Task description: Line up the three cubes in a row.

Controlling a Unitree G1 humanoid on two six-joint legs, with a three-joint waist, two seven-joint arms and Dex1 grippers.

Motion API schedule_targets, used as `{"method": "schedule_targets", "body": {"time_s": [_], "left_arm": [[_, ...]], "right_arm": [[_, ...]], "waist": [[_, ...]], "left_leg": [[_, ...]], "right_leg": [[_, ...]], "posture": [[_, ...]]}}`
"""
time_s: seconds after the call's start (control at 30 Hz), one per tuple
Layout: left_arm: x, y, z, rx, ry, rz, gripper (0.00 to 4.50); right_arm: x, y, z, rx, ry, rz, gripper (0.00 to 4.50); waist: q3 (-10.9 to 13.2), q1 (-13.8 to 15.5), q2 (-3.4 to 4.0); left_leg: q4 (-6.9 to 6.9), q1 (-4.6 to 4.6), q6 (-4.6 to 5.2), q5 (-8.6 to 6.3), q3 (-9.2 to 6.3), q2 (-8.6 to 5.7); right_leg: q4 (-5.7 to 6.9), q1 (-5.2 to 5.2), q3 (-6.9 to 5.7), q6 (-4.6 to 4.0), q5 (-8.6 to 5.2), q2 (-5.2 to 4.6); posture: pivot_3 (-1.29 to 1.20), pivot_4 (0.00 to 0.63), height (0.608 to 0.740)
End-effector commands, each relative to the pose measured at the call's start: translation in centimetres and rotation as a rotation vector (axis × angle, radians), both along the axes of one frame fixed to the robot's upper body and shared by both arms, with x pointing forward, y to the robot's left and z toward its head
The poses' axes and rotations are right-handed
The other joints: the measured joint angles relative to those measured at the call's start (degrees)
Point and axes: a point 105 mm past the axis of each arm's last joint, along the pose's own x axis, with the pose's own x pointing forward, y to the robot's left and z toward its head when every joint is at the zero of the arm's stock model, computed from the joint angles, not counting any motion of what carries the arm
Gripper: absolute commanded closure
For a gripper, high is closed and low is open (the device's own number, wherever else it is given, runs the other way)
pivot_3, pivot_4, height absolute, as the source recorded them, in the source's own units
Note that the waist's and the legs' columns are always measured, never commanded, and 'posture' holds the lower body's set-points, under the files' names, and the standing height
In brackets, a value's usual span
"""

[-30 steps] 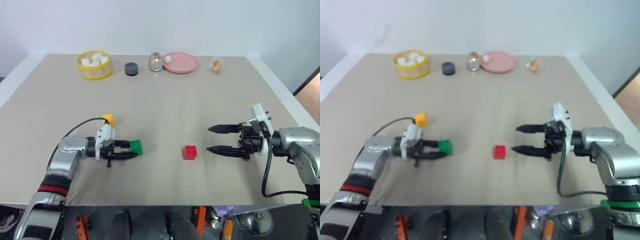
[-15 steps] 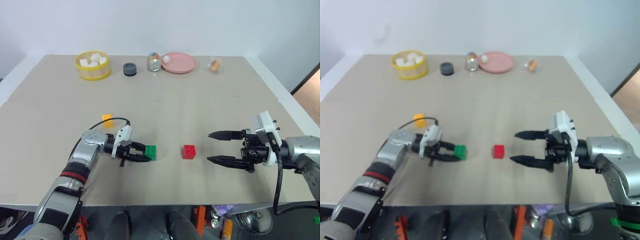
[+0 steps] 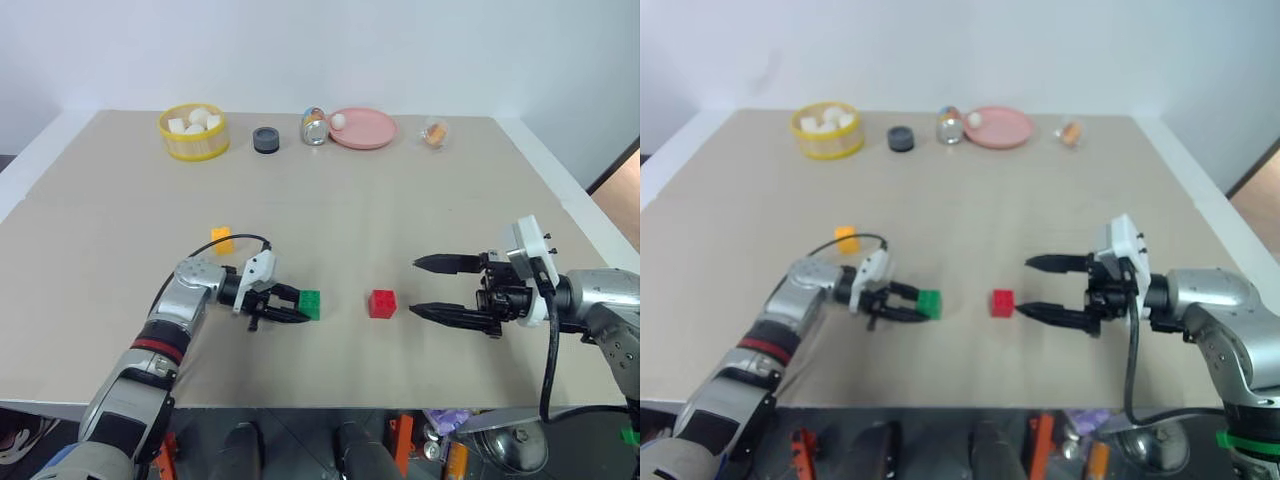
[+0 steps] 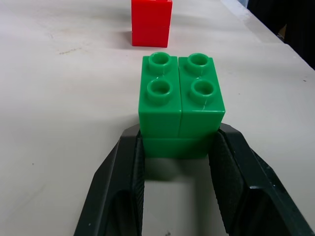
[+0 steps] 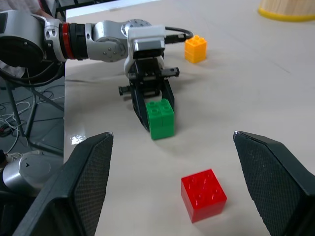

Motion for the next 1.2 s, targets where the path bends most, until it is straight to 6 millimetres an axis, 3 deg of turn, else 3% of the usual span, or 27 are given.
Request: {"method": "schedule_targets", "body": {"time_s": [0.03,0.33,0.7,1.2], "left_arm": [[-0.7,-1.5,0.3,-0.004,-0.025,-0.045,3.22],[-0.8,-2.3,0.6,0.001,-0.041,-0.054,3.22],[1.6,-0.2,1.5,0.009,-0.164,0.100,3.22],[0.2,-1.1,0.8,0.001,-0.118,0.052,3.22]], "right_arm": [[0.1,0.1,0.7,0.012,-0.036,0.011,0.46],[0.3,0.3,0.7,0.019,-0.038,0.016,0.46],[0.3,-0.5,0.3,-0.003,-0.034,0.006,0.46],[0.9,-0.1,0.2,0.009,-0.033,0.012,0.46]], "waist": [[0.0,0.0,0.00],[0.0,-0.3,0.00],[0.0,-0.3,0.00],[0.0,-0.3,0.00]], "left_leg": [[0.00,-0.01,0.00,0.00,0.00,0.00],[-0.08,0.00,0.01,-0.01,-0.01,0.03],[-0.07,0.02,0.01,-0.01,-0.01,0.03],[-0.08,-0.01,0.01,-0.01,-0.01,0.03]], "right_leg": [[-0.01,0.00,0.00,0.00,0.00,0.00],[-0.03,-0.06,0.00,0.01,-0.01,0.05],[-0.03,-0.05,0.00,0.01,0.00,0.05],[-0.03,-0.06,0.00,0.02,-0.01,0.05]], "posture": [[0.00,0.150,0.740],[0.00,0.150,0.740],[0.00,0.150,0.740],[0.00,0.150,0.740]]}}
